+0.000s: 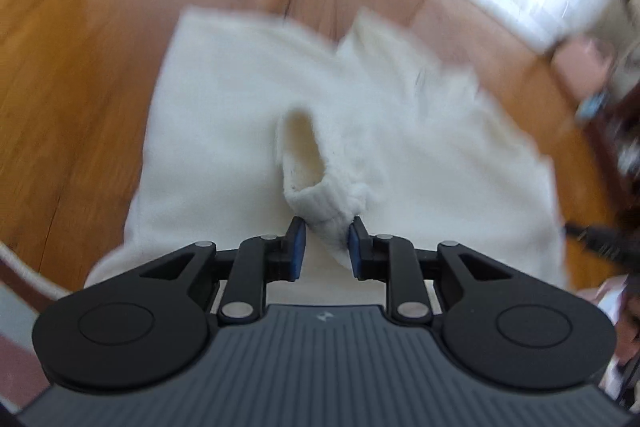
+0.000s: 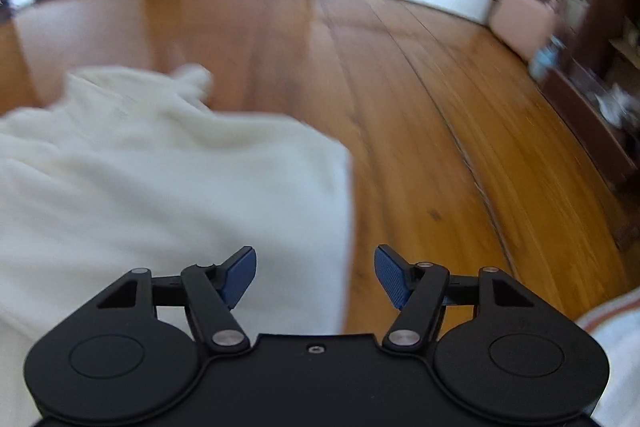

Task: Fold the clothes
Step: 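Lay the sleeve cuff on the jacket front and open the left gripper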

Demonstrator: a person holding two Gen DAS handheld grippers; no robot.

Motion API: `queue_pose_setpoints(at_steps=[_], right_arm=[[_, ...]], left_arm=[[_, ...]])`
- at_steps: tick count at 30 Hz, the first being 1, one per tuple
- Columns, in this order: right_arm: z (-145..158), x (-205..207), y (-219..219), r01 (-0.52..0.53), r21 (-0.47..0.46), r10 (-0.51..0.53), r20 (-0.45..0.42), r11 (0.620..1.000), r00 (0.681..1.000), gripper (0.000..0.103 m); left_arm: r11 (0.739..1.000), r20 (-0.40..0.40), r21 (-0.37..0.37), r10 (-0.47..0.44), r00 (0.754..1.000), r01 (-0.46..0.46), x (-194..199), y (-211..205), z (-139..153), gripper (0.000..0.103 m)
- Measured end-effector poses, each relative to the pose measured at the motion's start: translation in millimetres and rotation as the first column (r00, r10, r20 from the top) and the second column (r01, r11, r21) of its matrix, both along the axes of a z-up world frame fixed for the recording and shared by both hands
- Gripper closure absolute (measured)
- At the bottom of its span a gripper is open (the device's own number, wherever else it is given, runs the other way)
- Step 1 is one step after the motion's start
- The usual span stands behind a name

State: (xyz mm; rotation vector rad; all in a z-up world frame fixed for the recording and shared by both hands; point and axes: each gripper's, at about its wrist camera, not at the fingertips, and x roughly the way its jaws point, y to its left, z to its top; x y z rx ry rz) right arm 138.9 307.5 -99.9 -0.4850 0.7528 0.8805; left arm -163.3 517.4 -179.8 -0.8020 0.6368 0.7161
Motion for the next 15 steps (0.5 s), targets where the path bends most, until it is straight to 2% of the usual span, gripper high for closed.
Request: queue_pose_setpoints(at_steps=[2,4,6,8,11,12,13,15], right_arm=[[0.7,-0.8,7.4,-0.05,0.069,0.058,-0.109,0.996,0.992,0.076],[-1.0,-2.4,16.4,-0.08,0.112,0.101,-0.197,0.99,0.975,0.076],[-10.9,-4.2,27.2,-0.105,0.071,0.117,-0.197,0.992,0.973,0.075],[-23.9,-3.3,34.5,-0.114,0.007,0.114,-0.167,0.993,0.979,0.075],[-37.0,1.6,35.8,-0.128,-0.02,0.124,-0.15,0.992,0.981,0.07],[-37.3,2.1,36.3,-0.14,-0.032,0.134,-0.137,0.99,0.981,0.068],[-36.1,1.8,36.9,-0.146,-0.041,0.14,-0.129,0.988,0.982,0.068],[-28.2,-1.9,37.1,-0.147,-0.04,0.141,-0.129,0.988,0.982,0.066]], left_arm=[[0.999,0.026,0.028,0.022,0.999,-0.022,-2.9,-2.6,4.9,0.08],[0.998,0.052,0.048,0.042,0.998,-0.044,-5.8,-5.5,9.3,0.08],[0.994,0.05,0.082,0.067,0.996,-0.071,-9.1,-9.1,15.9,0.08],[0.985,0.011,0.127,0.114,0.993,-0.115,-12.6,-10.1,21.5,0.08],[0.966,-0.108,0.169,0.213,0.971,-0.193,-20.1,4.3,15.7,0.08],[0.967,-0.095,0.142,0.226,0.97,-0.211,-24.9,11.8,14.0,0.08],[0.974,-0.047,0.112,0.205,0.978,-0.199,-26.5,17.8,15.3,0.08],[0.991,0.007,0.092,0.102,0.995,-0.102,-14.7,21.7,20.3,0.08]])
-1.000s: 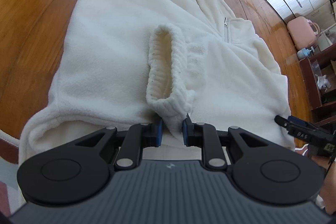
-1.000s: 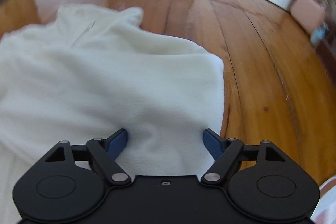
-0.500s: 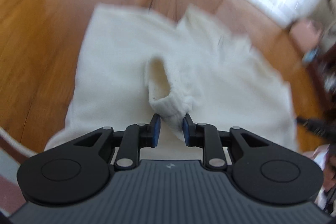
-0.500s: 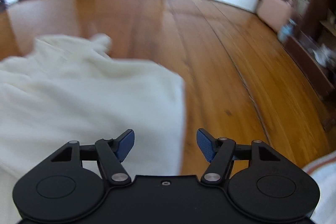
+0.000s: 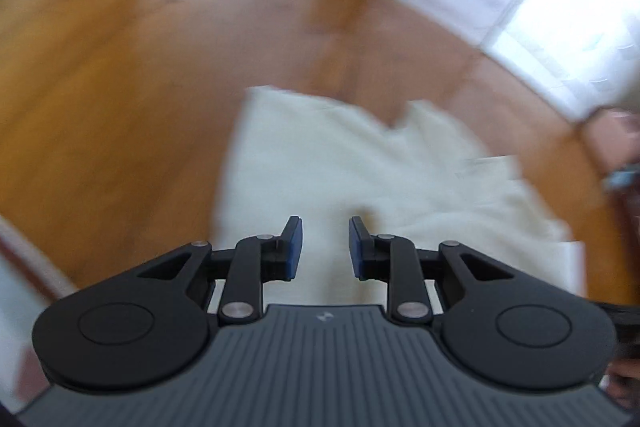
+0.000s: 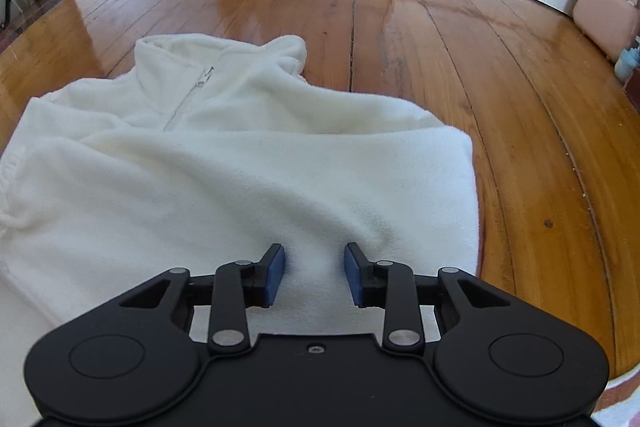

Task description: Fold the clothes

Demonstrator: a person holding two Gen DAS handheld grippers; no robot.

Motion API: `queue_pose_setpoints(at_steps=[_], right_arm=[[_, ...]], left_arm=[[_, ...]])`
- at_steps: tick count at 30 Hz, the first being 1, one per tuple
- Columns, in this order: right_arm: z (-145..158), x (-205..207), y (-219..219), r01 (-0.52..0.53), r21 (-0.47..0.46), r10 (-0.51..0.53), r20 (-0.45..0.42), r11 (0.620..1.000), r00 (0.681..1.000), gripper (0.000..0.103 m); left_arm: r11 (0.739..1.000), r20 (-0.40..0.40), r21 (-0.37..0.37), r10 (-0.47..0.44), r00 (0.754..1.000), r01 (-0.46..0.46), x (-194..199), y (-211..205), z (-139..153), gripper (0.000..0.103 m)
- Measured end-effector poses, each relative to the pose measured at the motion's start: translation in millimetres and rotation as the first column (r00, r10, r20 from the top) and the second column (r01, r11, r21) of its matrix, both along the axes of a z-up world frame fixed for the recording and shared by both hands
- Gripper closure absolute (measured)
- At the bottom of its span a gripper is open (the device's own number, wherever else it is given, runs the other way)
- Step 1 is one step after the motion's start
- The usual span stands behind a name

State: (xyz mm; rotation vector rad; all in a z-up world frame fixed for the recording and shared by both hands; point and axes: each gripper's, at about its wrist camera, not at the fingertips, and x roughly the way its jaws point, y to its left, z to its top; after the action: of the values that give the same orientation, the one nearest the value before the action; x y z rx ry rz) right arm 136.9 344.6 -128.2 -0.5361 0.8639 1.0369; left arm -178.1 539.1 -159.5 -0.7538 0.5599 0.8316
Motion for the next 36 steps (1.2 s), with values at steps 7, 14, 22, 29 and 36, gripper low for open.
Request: queue_pose_setpoints(at_steps=[7,14,22,29,36], right_arm=[[-7.5,-8.9,-22.6,0.024,-0.012,-0.024,-0.009,1.0,1.0,0.046],[0.3,-2.5,-32.2,0.079,-0.046,-0.077,0.054,0.996,0.996,0.033],[49.6,-26.2,-53.5,0.115,0.105,-0.106,-0.089,0.988,0.99,0.033],[46.3,-71.8,-109.7,0.045,0.136,-0.035,-0.07,0.99,0.997,0.03],[32.0,-62.6,-220.7,0.135,0.0,-0.133,-0.173,0.991,0.976,0.029]], left_arm=[[0.97,-0.034,-0.149,-0.198,0.98,0.191,55.2,4.5,-44.2,0.076],[0.981,-0.122,-0.1,-0.178,0.976,0.167,50.8,2.2,-46.4,0.089],[0.985,-0.274,-0.025,-0.173,0.946,0.173,26.9,-27.2,1.2,0.046],[0.992,-0.342,-0.08,-0.119,0.932,0.097,-46.5,-80.2,13.6,0.038],[0.985,-0.361,-0.171,-0.034,0.932,-0.031,-128.3,-120.8,-1.5,0.037]])
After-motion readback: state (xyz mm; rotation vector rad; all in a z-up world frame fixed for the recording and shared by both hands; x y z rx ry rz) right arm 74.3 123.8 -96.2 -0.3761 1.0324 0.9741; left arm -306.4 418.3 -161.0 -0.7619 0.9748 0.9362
